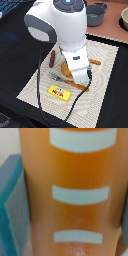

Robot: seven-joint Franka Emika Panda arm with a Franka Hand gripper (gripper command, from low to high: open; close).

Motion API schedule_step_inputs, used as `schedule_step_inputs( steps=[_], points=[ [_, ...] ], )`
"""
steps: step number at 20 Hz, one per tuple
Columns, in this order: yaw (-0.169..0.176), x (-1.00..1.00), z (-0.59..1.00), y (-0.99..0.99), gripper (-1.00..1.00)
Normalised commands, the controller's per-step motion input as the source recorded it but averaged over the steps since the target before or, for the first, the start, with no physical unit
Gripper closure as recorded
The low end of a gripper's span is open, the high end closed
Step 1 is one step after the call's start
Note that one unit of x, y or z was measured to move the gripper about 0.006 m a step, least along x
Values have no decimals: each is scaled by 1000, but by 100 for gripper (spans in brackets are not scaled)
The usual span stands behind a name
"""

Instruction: Interact with the objects in diverse but meaningful ways.

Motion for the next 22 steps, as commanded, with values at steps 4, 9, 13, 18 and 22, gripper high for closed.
schedule_step_inputs(
  steps=[4,9,13,18,22],
  points=[
    [11,51,899,310,-100],
    [20,0,1000,330,-100],
    [24,0,994,316,-100],
    [31,0,538,254,-100],
    [35,0,-44,137,-100]
  ],
)
